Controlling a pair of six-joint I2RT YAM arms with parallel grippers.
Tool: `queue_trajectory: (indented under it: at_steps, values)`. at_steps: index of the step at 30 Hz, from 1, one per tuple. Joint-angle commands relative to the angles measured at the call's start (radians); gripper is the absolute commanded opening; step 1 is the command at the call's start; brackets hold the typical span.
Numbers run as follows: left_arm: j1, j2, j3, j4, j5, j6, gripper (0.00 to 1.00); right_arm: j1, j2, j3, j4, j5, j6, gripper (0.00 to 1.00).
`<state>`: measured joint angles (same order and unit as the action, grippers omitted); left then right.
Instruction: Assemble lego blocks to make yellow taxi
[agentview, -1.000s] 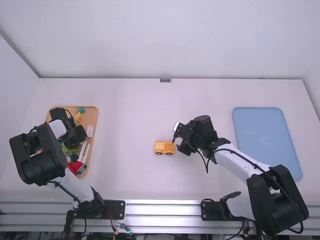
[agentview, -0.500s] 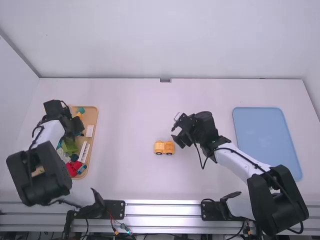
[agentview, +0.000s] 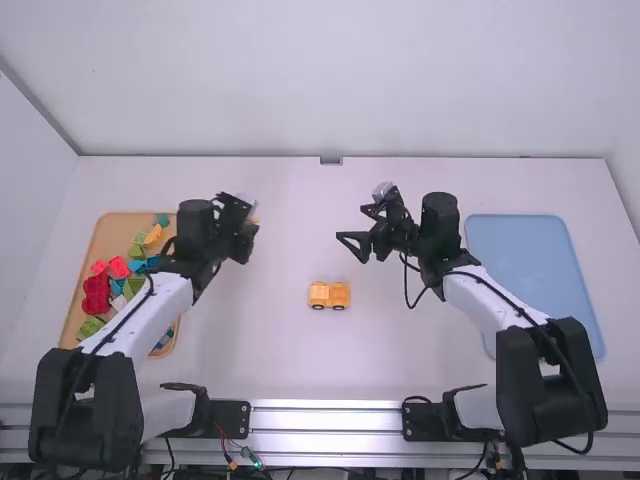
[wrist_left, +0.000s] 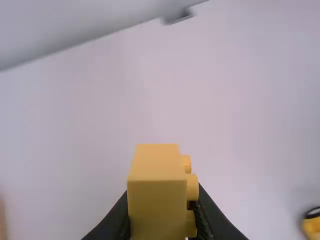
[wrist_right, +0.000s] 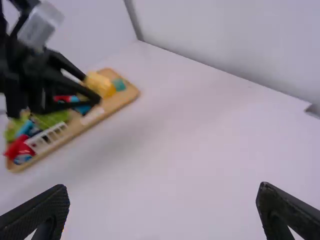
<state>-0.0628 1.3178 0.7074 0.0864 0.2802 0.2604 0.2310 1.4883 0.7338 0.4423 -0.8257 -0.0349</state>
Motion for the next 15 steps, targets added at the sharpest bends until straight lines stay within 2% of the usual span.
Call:
queue_trajectory:
  at_steps: [1,3,8,12,15]
  values:
    - [-0.082,-0.022,-0.058,0.083,0.026,0.103,0.02,-0.013,0.067,0.023,0.063,-0.186,0.155,0.98]
    - [-0.133,-0.022,-0.094,0.16,0.05,0.178,0.02,-0.023,0.109,0.028,0.105,-0.233,0.209,0.99]
    - [-0.239,-0.022,-0.163,0.345,0.051,0.2,0.02,-0.008,0.212,0.061,0.104,-0.326,0.24,0.97]
    - [-0.285,-0.007,-0.176,0.364,0.041,0.285,0.02,0.011,0.26,0.09,0.094,-0.371,0.249,0.96]
    - [-0.314,0.028,-0.175,0.363,0.041,0.32,0.02,0.011,0.283,0.114,0.066,-0.399,0.282,0.9]
